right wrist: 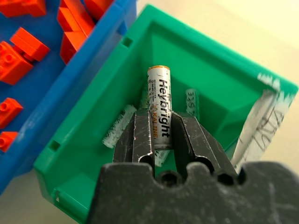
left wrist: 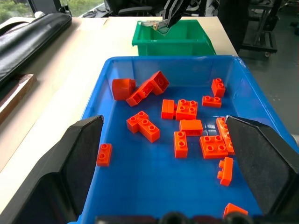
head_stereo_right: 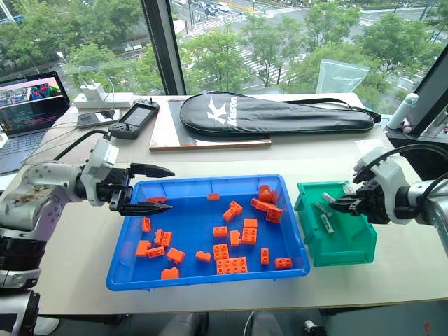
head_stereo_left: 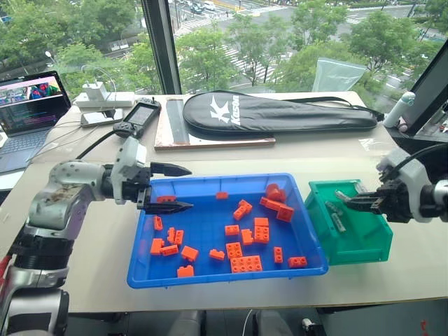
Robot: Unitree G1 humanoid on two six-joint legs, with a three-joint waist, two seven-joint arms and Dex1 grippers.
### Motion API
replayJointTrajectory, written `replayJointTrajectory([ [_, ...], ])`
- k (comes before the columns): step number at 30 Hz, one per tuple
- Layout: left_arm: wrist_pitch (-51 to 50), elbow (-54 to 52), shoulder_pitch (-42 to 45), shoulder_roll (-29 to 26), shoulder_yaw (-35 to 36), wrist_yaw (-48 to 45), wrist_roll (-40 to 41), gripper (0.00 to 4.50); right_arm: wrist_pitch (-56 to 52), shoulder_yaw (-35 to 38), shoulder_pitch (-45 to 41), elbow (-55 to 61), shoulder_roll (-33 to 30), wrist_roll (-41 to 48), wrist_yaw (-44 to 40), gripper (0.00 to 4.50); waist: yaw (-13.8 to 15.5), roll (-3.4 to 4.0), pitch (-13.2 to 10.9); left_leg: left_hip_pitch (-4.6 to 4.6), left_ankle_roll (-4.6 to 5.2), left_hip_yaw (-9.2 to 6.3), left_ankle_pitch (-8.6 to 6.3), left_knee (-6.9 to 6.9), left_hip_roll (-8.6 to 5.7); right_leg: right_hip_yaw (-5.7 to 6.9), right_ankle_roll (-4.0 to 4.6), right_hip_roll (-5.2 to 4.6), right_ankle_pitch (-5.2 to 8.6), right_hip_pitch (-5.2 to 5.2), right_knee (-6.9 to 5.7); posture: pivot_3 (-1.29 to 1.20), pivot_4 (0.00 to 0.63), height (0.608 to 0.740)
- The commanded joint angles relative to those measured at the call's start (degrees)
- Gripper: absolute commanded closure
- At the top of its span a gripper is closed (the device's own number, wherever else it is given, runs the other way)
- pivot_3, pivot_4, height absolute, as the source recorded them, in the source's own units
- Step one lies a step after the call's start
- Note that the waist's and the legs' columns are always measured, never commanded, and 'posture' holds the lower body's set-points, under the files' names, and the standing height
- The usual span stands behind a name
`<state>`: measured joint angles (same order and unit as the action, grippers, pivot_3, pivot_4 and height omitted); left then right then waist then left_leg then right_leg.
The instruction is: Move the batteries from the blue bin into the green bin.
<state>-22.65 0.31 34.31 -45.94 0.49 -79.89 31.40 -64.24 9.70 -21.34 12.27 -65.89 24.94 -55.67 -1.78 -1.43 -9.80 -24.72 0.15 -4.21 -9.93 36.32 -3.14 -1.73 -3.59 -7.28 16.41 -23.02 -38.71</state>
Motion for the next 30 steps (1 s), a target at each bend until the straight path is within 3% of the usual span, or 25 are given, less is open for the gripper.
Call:
replayJointTrajectory([
  [1, -0.09, 0.54, 2.94, 1.47, -0.51, 0.97, -0.58, 0.0, 0.69, 2.62, 0.81, 0.82, -0.89, -1.15, 3.18, 3.11, 0.05, 0.0, 0.0, 0.0, 0.0, -0.01, 0.0, 0.0, 0.0, 0.0, 0.0, 0.0, 0.0, 0.0, 0.0, 0.0, 0.15, 0.74],
  [7, -1.77, 0.53, 2.9, 2.16, 0.15, 3.32, -1.12, 0.0, 1.64, 6.15, -2.23, -2.89, -1.67, -0.26, 4.65, 1.02, -0.11, 0.0, 0.0, 0.0, 0.02, 0.0, -0.01, 0.0, -0.01, -0.01, 0.0, 0.0, 0.0, 0.01, 0.03, 0.0, 0.15, 0.74],
  [10, -3.3, 1.26, 2.62, 1.66, 0.37, 7.12, -3.0, 0.0, 7.82, 10.35, -1.73, -3.93, -0.5, -0.62, 4.46, 0.04, -0.09, -0.01, 0.0, 0.0, 0.02, -0.02, -0.01, 0.0, -0.01, -0.01, 0.0, 0.0, 0.0, 0.02, 0.03, 0.0, 0.15, 0.74],
  [14, -1.24, 2.07, 2.1, 2.57, 1.67, 13.54, -6.49, 0.0, 15.51, 17.79, -1.49, -4.64, 4.64, -0.22, 7.94, 0.04, -0.03, -0.02, -0.01, 0.0, 0.02, -0.02, -0.01, 0.02, -0.01, 0.0, 0.0, 0.0, 0.0, 0.05, 0.05, 0.0, 0.15, 0.74],
  [18, 0.66, 2.11, -0.69, 4.19, 5.76, 25.12, -10.46, 0.0, 19.63, 28.45, 2.19, -6.11, 11.48, 5.01, 6.07, 0.04, 0.37, -0.04, -0.01, 0.01, 0.02, -0.06, -0.01, 0.03, -0.01, -0.01, 0.0, 0.0, 0.0, 0.09, 0.05, 0.0, 0.15, 0.74],
  [24, 0.74, 0.94, -7.17, 6.11, 13.17, 32.71, -9.44, 0.0, 30.61, 32.75, 6.19, -14.69, 15.73, 3.9, 6.84, 0.04, 0.75, -0.03, -0.01, 0.09, 0.05, -0.04, -0.03, 0.11, -0.02, -0.01, -0.01, -0.03, -0.01, 0.22, 0.08, 0.0, 0.15, 0.74],
  [30, 1.04, -0.39, -10.34, 7.28, 15.91, 34.02, -7.4, 0.0, 35.94, 29.72, 4.7, -21.82, 14.82, 1.9, 8.3, 0.04, 0.8, -0.03, -0.01, 0.42, 0.05, -0.02, -0.04, 0.05, -0.02, -0.04, -0.01, -0.03, -0.01, 0.59, 0.24, 0.0, 0.15, 0.74],
])
